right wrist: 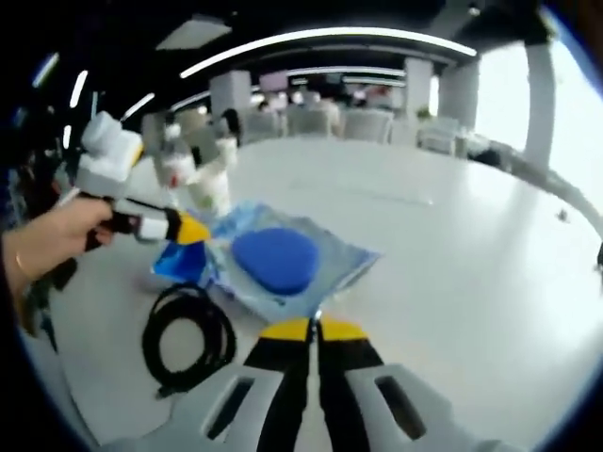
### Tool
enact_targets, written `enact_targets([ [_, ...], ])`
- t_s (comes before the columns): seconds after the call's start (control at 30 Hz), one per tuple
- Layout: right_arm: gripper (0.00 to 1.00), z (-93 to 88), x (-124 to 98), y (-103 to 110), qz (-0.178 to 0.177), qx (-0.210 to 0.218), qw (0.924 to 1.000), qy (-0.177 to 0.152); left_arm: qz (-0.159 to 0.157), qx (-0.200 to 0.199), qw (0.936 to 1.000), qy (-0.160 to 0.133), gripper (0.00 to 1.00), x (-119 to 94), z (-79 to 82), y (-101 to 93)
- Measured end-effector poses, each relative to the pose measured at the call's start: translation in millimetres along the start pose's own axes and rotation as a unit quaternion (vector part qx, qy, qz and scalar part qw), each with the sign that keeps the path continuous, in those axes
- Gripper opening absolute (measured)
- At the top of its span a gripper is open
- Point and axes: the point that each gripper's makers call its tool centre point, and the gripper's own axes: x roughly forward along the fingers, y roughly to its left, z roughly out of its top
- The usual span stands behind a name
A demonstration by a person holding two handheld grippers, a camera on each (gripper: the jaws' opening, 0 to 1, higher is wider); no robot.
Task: Arrange the tabletop items into an orderly group along one side of the table until the central work area is clear of visible clutter.
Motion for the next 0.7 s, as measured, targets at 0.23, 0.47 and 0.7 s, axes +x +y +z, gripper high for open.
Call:
enact_targets([
  [0.23,0.00,17.5,8,-13,0.003,-0.040,0.9992,-0.002,0.001,-0.017,0.9998,-0.014,0.00,-1,7.9,-0.9],
  [0.47,0.00,30.8,23,-32,-0.003,-0.056,0.9984,0.003,-0.001,-0.034,0.9991,-0.025,0.00,4,15.2,-5.7],
  [0.7,0.00,44.9,38,-38,-0.004,-0.080,0.9968,-0.005,0.014,-0.045,0.9984,-0.033,0.00,9,16.8,-1.6],
])
